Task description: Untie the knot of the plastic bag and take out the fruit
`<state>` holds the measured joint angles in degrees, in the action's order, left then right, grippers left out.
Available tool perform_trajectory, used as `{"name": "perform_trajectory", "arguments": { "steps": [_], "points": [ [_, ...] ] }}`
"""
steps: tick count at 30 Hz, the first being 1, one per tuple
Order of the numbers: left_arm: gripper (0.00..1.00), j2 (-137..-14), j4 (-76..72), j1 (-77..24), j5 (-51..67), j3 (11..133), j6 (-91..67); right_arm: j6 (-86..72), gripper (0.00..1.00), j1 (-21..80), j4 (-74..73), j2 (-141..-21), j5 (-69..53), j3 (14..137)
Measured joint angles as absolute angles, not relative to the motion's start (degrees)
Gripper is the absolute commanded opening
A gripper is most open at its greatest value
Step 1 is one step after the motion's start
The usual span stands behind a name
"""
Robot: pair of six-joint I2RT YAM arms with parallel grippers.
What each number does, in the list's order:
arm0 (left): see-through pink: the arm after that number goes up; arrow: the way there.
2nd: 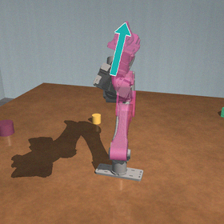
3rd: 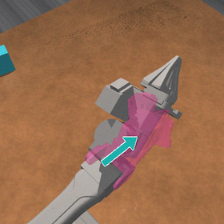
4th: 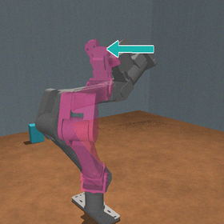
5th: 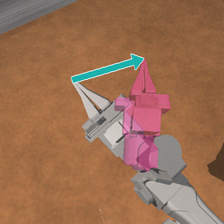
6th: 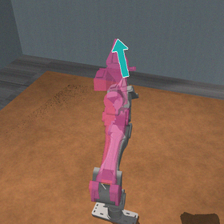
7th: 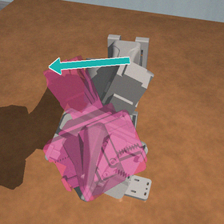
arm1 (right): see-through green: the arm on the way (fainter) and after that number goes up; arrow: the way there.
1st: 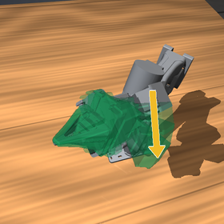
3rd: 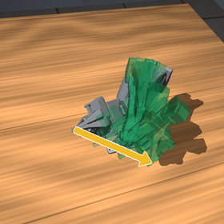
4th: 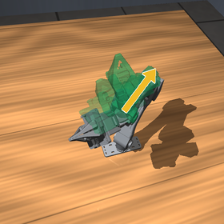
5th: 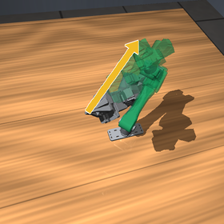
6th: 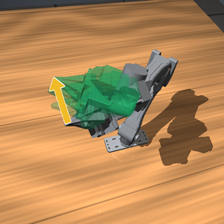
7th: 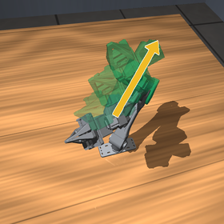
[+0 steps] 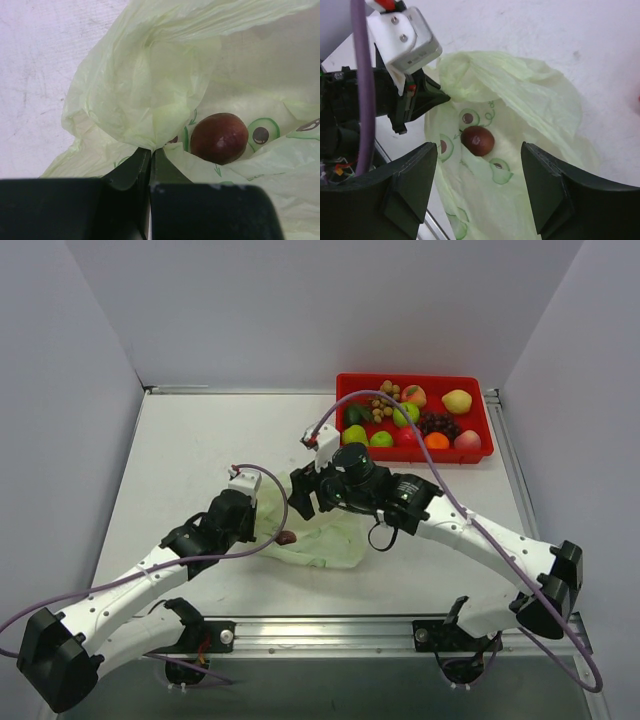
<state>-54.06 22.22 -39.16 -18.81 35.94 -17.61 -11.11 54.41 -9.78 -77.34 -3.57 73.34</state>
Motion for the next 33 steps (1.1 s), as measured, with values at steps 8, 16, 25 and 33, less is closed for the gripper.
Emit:
{"name": "perform_trajectory", "arguments": {
  "steps": [8,16,25,33],
  "points": [
    [0.00,-54.02,22.22,-39.16,-18.85,35.94,-17.82,-20.62,0.69,55.22,-7.11,-87.37,-5.65,67.11],
    [0.00,-54.00,22.24,-39.16,-18.83,35.94,-17.85,-30.55,0.84,55.22,-0.89,-95.64,-4.14,65.76],
    [0.00,-54.00,22.24,-39.13,-18.83,35.94,-17.96,-33.19,0.89,55.18,1.52,-102.43,-4.64,65.80],
    [0.00,-54.02,22.24,-39.13,-18.83,35.94,-17.96,-32.88,0.61,55.18,2.04,-108.01,-8.45,67.20]
  ]
}}
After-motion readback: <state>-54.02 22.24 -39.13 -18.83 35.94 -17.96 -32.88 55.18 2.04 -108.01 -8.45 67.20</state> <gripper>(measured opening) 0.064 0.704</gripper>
